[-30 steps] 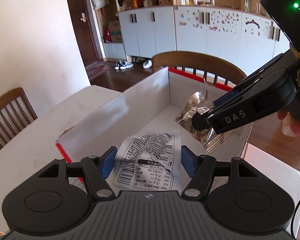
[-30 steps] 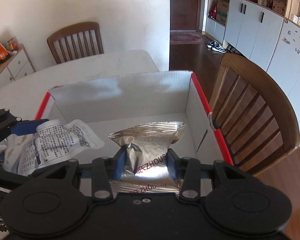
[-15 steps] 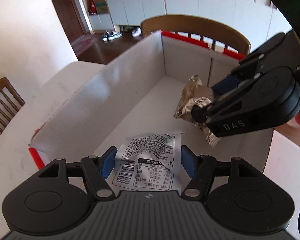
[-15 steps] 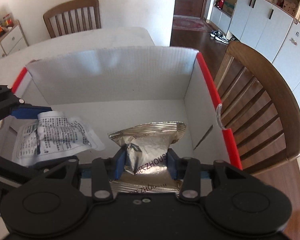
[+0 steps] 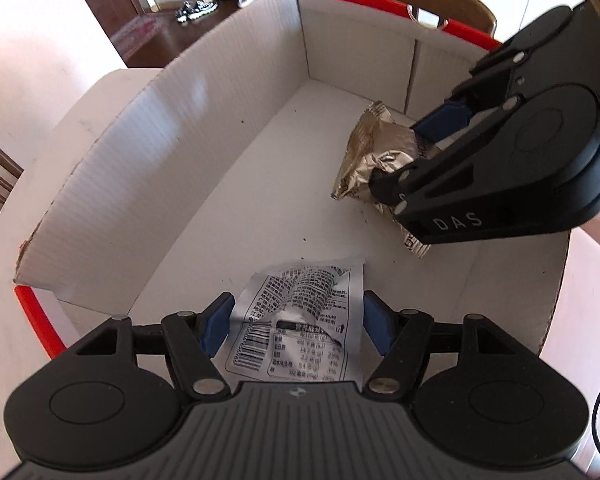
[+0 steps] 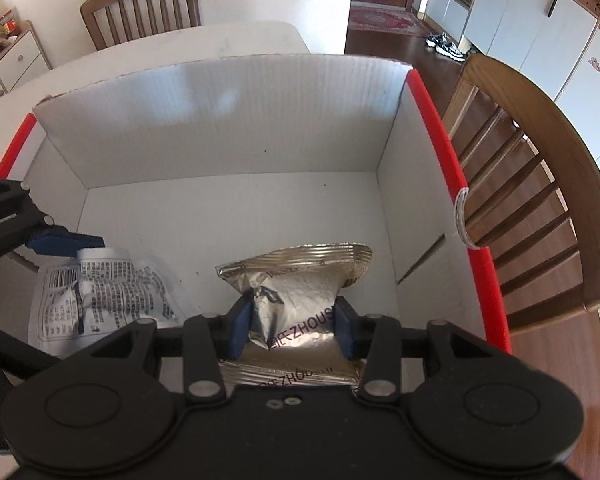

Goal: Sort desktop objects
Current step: 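Carry the sachet and foil packet with both tools into the red shoebox, then open both tools to drop the sachet and foil packet in the box, then withdraw both tools from the box back over the table items, then grasp the TSAO carton with the left tool while the right tool grasps the black mesh bag, then carry the TSAO carton and black mesh bag with both tools into the shoebox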

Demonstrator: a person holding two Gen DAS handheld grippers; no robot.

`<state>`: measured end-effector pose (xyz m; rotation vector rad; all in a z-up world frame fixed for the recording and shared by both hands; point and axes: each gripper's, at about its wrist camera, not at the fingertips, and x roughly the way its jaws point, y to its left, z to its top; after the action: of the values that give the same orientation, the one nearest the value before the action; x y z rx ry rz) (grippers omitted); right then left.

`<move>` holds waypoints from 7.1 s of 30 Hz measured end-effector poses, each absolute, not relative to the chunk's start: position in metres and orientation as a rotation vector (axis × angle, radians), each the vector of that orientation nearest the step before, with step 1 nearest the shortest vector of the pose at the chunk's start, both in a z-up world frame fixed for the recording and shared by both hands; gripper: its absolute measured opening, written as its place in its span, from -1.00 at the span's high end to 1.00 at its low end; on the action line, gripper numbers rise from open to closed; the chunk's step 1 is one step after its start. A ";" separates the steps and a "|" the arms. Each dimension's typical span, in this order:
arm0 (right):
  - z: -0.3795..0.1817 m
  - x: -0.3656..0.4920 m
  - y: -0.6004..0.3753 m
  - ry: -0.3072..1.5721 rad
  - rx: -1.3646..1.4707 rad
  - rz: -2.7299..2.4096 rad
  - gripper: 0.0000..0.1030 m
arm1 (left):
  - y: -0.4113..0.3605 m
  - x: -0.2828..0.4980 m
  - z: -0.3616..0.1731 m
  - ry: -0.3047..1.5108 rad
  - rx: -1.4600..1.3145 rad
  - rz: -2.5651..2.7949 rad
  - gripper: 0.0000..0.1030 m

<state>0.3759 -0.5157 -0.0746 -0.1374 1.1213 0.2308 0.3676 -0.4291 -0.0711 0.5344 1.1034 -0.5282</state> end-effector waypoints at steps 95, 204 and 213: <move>0.014 0.195 -0.257 0.793 -0.151 0.478 -0.60 | -0.069 0.134 0.018 0.720 -0.044 -0.224 -0.96; -0.020 0.178 -0.233 0.845 -0.223 0.603 0.34 | -0.073 0.112 -0.029 0.770 -0.019 -0.115 0.46; 0.001 0.186 -0.275 0.841 -0.182 0.558 0.34 | -0.101 0.122 -0.005 0.729 0.001 -0.129 0.46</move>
<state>0.1860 -0.2752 0.0012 -0.1819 0.8410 0.5581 0.1222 -0.1011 -0.0046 0.0012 0.7287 -0.1293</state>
